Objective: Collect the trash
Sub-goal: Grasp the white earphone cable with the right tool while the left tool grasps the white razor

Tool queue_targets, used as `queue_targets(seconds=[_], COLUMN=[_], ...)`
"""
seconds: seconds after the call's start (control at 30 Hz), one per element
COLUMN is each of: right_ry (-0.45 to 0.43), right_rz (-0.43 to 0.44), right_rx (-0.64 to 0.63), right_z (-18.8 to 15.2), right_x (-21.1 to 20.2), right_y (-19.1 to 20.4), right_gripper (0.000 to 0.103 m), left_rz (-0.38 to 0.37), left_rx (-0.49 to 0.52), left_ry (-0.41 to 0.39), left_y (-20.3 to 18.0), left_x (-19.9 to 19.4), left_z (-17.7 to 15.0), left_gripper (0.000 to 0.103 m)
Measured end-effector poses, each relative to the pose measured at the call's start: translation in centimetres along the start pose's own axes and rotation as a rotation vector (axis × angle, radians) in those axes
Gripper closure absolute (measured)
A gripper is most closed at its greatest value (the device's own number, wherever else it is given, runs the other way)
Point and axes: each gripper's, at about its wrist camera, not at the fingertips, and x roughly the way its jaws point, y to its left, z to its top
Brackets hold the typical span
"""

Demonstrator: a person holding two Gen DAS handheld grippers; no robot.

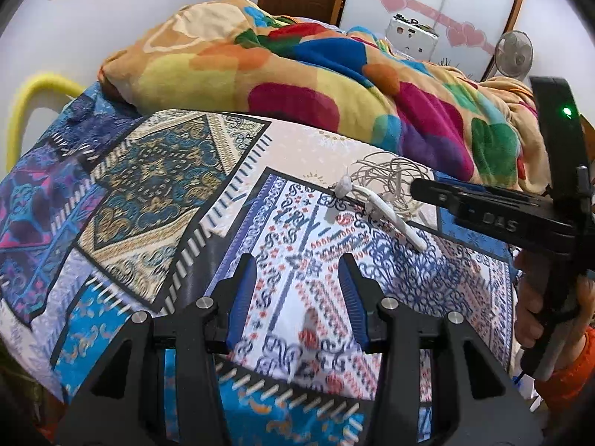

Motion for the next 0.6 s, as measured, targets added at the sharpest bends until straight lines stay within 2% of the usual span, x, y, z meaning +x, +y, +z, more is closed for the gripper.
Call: queue_targets(seconds=[0.2,0.27,0.47,0.6], right_ry=[0.004,0.009,-0.013,-0.017], right_rz=[0.016,0.030,0.048,0.015], right_rx=[0.036,0.054,0.033,-0.005], right_z=[1.0,0.9,-0.1,-1.2], right_x=[2.6,3.0,1.9,1.0], right_y=[-1.1,-1.6,-1.7,-1.2], right_gripper=[0.064,0.083,0.092,0.094], left_rz=[-0.034,-0.050,-0.070,-0.037], left_rx=[-0.006,-0.010,-0.019,-0.013], left_ry=[0.014,0.017,-0.003,0.000], left_y=[-0.5,-0.8,-2.0,-2.6], left_x=[2.3,3.1,4.2,5.0], left_z=[1.4,2.0,3.4,3.9], left_gripper=[0.058,0.058,0.058,0.058])
